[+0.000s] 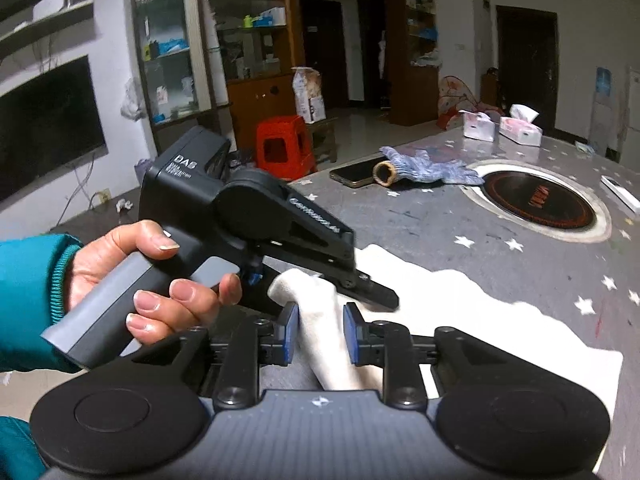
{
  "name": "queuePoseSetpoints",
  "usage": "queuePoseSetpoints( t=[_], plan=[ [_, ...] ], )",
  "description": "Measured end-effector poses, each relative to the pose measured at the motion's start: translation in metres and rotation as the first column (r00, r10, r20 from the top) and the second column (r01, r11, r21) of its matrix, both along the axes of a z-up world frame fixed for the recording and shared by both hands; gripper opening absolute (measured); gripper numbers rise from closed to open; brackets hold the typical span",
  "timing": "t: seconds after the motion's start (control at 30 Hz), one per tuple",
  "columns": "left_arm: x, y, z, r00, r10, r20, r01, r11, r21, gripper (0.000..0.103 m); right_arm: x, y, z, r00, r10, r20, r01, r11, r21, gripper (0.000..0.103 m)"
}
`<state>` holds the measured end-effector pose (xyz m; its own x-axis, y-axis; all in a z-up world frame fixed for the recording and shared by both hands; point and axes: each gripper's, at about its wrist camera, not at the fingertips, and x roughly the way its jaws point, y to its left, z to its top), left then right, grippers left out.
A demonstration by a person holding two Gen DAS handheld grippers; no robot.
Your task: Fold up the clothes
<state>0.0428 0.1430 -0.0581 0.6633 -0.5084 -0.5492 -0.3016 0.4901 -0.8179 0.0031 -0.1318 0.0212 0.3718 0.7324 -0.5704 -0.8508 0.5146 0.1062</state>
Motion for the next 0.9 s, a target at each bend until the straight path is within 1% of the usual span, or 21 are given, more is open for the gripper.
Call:
queuePoseSetpoints(
  t=[0.13, 0.2, 0.3, 0.37, 0.43, 0.47, 0.53, 0.67, 0.73, 0.8, 0.83, 0.87, 0.9],
  plan=[
    [-0.002, -0.003, 0.003, 1.000, -0.009, 0.015, 0.008, 0.999, 0.034, 0.021, 0.011, -0.031, 0.000, 0.994, -0.110, -0.004, 0.110, 0.994, 0.005, 0.037],
    [-0.002, -0.005, 0.005, 1.000, -0.014, 0.023, 0.013, 0.998, 0.058, 0.021, 0.020, -0.050, -0.003, 0.981, -0.192, -0.005, 0.192, 0.981, -0.007, 0.038],
    [-0.002, -0.008, 0.009, 0.999, -0.025, 0.035, 0.021, 0.995, 0.099, 0.022, 0.040, -0.077, -0.012, 0.949, -0.314, -0.022, 0.313, 0.949, -0.022, 0.040],
    [-0.001, -0.011, 0.013, 0.999, -0.035, 0.040, 0.029, 0.991, 0.132, 0.023, 0.053, -0.095, -0.019, 0.920, -0.391, -0.035, 0.391, 0.920, -0.031, 0.043],
    [0.000, -0.015, 0.016, 0.998, -0.049, 0.046, 0.041, 0.985, 0.166, 0.023, 0.066, -0.112, -0.026, 0.885, -0.464, -0.049, 0.462, 0.886, -0.040, 0.043],
    [0.000, -0.015, 0.016, 0.998, -0.052, 0.045, 0.044, 0.985, 0.168, 0.023, 0.072, -0.119, -0.029, 0.871, -0.487, -0.061, 0.485, 0.873, -0.041, 0.043],
    [0.000, -0.015, 0.016, 0.997, -0.057, 0.043, 0.048, 0.984, 0.172, 0.023, 0.084, -0.128, -0.036, 0.851, -0.518, -0.089, 0.516, 0.855, -0.042, 0.043],
    [0.002, -0.015, 0.016, 0.997, -0.065, 0.046, 0.056, 0.982, 0.178, 0.023, 0.100, -0.139, -0.048, 0.824, -0.546, -0.148, 0.549, 0.836, -0.029, 0.043],
    [0.003, -0.016, 0.016, 0.996, -0.069, 0.048, 0.059, 0.981, 0.185, 0.022, 0.104, -0.139, -0.052, 0.818, -0.551, -0.167, 0.557, 0.831, -0.016, 0.044],
    [0.004, -0.017, 0.017, 0.996, -0.073, 0.049, 0.062, 0.979, 0.195, 0.022, 0.107, -0.135, -0.054, 0.820, -0.547, -0.171, 0.554, 0.832, -0.006, 0.041],
    [0.004, -0.018, 0.017, 0.996, -0.075, 0.049, 0.064, 0.977, 0.201, 0.022, 0.108, -0.133, -0.055, 0.823, -0.541, -0.173, 0.548, 0.836, -0.004, 0.039],
    [0.005, -0.019, 0.018, 0.996, -0.077, 0.050, 0.065, 0.976, 0.207, 0.022, 0.109, -0.130, -0.055, 0.827, -0.535, -0.175, 0.543, 0.840, -0.001, 0.030],
    [0.005, -0.020, 0.018, 0.996, -0.079, 0.050, 0.067, 0.975, 0.213, 0.022, 0.109, -0.129, -0.055, 0.830, -0.529, -0.178, 0.537, 0.843, 0.000, 0.025]
  ],
)
